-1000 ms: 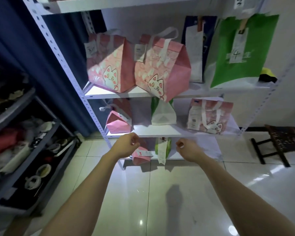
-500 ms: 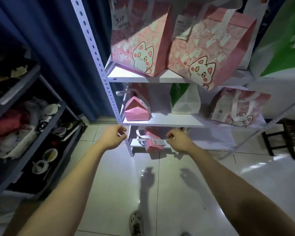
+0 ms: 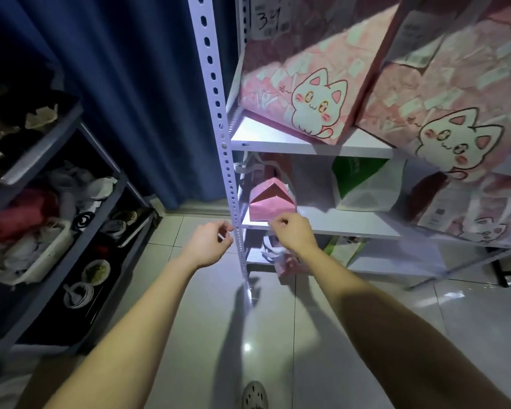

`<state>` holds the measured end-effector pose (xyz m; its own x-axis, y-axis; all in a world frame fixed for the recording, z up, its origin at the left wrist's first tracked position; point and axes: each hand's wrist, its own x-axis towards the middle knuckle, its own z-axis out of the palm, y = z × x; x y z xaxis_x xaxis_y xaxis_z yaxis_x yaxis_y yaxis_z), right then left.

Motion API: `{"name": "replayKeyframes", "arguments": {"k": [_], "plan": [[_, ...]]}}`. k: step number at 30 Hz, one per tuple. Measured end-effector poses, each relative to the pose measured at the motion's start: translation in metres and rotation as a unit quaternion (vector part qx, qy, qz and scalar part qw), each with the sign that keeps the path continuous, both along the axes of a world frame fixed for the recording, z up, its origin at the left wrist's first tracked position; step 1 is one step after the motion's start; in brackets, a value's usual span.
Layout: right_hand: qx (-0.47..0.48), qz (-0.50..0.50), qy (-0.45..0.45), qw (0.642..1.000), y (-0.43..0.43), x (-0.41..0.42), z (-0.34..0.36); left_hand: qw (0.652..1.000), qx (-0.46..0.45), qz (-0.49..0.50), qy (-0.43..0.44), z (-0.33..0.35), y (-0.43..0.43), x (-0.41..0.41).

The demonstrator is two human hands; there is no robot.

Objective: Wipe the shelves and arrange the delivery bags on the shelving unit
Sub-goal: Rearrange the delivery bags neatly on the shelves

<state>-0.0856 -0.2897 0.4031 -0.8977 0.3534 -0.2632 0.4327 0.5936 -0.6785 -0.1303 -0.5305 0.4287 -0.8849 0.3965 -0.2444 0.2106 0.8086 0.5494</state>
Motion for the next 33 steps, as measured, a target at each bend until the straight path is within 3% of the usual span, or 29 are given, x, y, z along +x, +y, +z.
{"name": "replayKeyframes", "arguments": {"k": [4,7,9,12,15,20,25,33], "plan": [[-0.050,-0.116,0.027,0.992,-0.018,-0.070,-0.021,1.000,0.009,-0.003,0.014,-0.023,-0.011,-0.024],[-0.011,-0.240,0.040,0.970,-0.011,-0.096,-0.019,1.000,0.013,-0.004,0.015,-0.035,-0.017,-0.033],[0.012,-0.270,0.083,0.959,0.002,-0.095,-0.013,1.000,0.021,-0.004,0.012,-0.042,-0.014,-0.037],[0.025,-0.209,0.063,0.976,0.030,-0.092,-0.028,0.999,0.036,-0.028,-0.002,-0.050,0.009,-0.044],[-0.052,-0.083,-0.023,0.995,0.050,-0.089,-0.054,0.997,0.065,-0.032,0.001,-0.057,0.050,-0.058],[-0.185,-0.007,-0.011,0.983,0.043,-0.064,-0.063,0.995,0.082,0.057,0.026,-0.062,0.107,-0.092],[-0.235,-0.014,-0.029,0.972,0.048,-0.035,-0.065,0.983,0.077,0.152,0.070,-0.062,0.128,-0.113],[-0.225,-0.086,-0.034,0.970,0.092,-0.010,-0.091,0.973,0.059,0.179,0.130,-0.069,0.126,-0.118]]}}
